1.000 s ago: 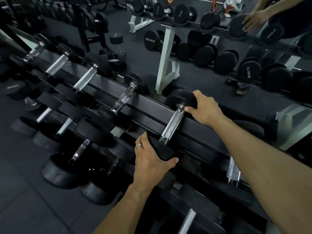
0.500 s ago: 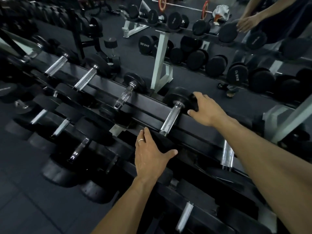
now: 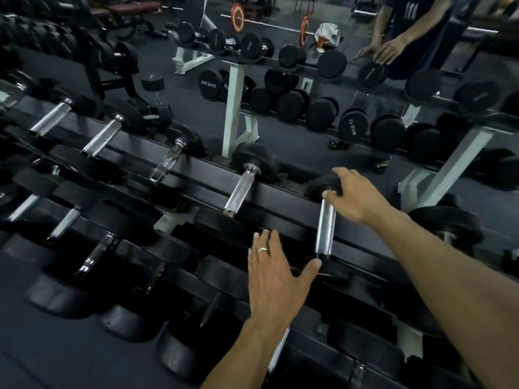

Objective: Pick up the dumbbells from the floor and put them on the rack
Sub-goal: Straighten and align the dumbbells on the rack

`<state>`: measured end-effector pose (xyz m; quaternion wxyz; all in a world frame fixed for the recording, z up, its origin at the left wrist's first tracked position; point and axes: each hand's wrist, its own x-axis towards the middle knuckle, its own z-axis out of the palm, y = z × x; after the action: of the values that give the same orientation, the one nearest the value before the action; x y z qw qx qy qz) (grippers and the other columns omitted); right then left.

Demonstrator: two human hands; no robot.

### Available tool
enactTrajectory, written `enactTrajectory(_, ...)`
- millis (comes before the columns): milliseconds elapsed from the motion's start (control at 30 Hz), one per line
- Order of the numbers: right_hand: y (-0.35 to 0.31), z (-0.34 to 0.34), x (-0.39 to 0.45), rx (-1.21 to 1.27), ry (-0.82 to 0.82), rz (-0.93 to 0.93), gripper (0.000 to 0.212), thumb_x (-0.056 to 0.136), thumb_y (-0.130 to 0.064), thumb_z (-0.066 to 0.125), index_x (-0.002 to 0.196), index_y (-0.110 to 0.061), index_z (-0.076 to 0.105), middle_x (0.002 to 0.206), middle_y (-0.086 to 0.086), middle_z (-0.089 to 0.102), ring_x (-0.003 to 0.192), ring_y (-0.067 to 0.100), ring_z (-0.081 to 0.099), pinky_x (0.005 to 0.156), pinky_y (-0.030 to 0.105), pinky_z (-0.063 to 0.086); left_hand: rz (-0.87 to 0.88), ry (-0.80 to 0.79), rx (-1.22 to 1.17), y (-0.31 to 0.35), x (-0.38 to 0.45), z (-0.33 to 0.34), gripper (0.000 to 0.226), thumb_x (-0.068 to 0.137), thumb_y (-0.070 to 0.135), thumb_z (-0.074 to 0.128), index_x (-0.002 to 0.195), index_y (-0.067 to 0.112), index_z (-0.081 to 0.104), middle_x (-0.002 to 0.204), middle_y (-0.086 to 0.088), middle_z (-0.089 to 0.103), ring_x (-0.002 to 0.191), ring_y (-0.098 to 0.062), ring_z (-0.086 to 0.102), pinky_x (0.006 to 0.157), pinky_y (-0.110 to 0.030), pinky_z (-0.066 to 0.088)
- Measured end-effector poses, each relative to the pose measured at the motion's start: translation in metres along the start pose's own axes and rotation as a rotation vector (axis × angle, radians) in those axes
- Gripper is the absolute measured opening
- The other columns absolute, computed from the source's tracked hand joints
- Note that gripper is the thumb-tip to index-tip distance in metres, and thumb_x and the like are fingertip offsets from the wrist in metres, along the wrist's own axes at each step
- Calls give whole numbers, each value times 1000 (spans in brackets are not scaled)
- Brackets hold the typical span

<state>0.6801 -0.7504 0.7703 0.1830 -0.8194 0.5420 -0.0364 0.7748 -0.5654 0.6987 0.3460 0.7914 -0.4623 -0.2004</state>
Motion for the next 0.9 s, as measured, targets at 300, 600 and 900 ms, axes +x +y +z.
enactTrajectory(300, 42, 1, 26, 53, -86, -80, 44, 98, -32, 57, 138, -18, 46, 126, 11, 60, 113, 32, 57, 97, 42, 46, -289, -11, -187, 46, -9, 86, 118, 71, 63, 72, 152, 15, 1, 160, -12, 3, 148, -27, 14, 118, -42, 27)
enactTrajectory(600, 61, 0, 34, 43, -24, -168, 25, 98, -32, 58, 111, -11, 60, 104, 11, 68, 102, 34, 60, 83, 38, 42, -279, 36, -178, 47, -7, 95, 111, 70, 48, 80, 149, 16, 9, 153, -2, 10, 142, -22, 24, 113, -36, 35)
enactTrajectory(900, 81, 7, 27, 63, 57, -127, 21, 98, -34, 57, 104, -14, 57, 85, 0, 60, 77, 21, 50, 73, 31, 34, -212, -90, -94, 33, 5, 79, 110, 73, 45, 79, 151, 21, 5, 151, 3, 8, 138, -20, 24, 111, -29, 35)
